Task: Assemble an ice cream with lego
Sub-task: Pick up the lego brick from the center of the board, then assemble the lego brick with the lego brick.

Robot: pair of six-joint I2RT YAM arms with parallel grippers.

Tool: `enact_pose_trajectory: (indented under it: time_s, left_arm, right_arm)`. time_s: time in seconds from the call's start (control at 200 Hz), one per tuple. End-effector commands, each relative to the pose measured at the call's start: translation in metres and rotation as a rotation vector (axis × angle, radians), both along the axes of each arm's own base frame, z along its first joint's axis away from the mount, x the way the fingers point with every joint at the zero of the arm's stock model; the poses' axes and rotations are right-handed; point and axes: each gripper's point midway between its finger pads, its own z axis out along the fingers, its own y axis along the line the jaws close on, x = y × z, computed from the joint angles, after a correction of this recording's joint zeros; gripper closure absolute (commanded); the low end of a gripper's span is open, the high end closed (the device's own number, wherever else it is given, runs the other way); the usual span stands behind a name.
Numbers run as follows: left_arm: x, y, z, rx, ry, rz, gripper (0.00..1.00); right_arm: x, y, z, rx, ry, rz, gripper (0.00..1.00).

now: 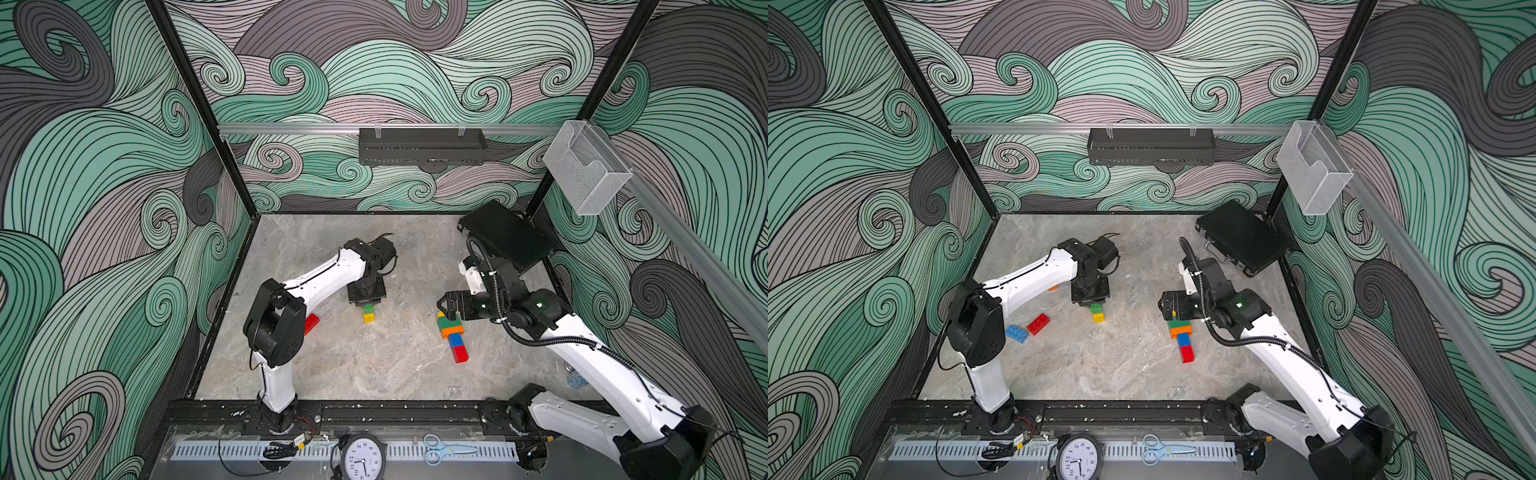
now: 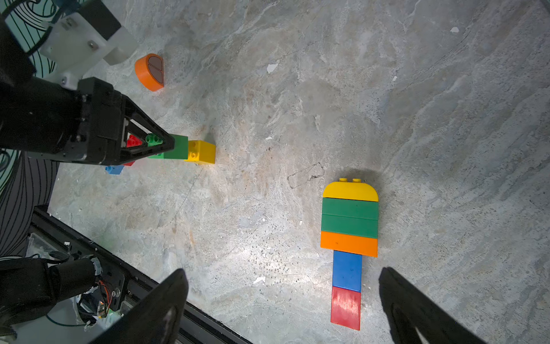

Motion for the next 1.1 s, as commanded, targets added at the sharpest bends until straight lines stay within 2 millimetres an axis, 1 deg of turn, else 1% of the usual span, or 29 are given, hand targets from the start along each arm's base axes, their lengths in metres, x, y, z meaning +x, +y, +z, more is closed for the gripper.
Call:
enact_pose_trajectory:
  time_s: [0.0, 0.135, 0.47, 0.766, 0.896, 1.006, 1.096]
  left_arm:
    - [-0.001, 0.005, 0.000, 0.023, 0.030, 0.029, 0.92]
    - [-0.004, 0.000, -0.005, -0.002, 0.056, 0.041, 0.93]
    - [-0.005, 0.004, -0.012, 0.017, 0.065, 0.058, 0.95]
    - [-0.007, 0.011, -0.025, 0.040, 0.082, 0.067, 0.97]
    - [-0.006, 0.009, -0.030, 0.033, 0.084, 0.068, 0.97]
    - [-0.004, 0.005, -0.025, 0.009, 0.075, 0.072, 0.99]
    - [-0.003, 0.003, -0.015, -0.011, 0.061, 0.070, 0.99]
  right_arm:
    - [0.001, 0.000, -0.003, 0.017, 0.013, -0.002, 0.01]
    - [0.001, -0.001, -0.004, 0.020, 0.025, -0.004, 0.01]
    - [-0.001, -0.006, -0.005, 0.030, 0.033, -0.018, 0.01]
    - [-0.002, -0.007, -0.005, 0.033, 0.038, -0.024, 0.01]
    - [-0.002, -0.007, -0.005, 0.033, 0.040, -0.024, 0.01]
    - [-0.002, -0.007, -0.005, 0.032, 0.043, -0.024, 0.01]
    - [-0.003, -0.008, -0.004, 0.031, 0.044, -0.024, 0.01]
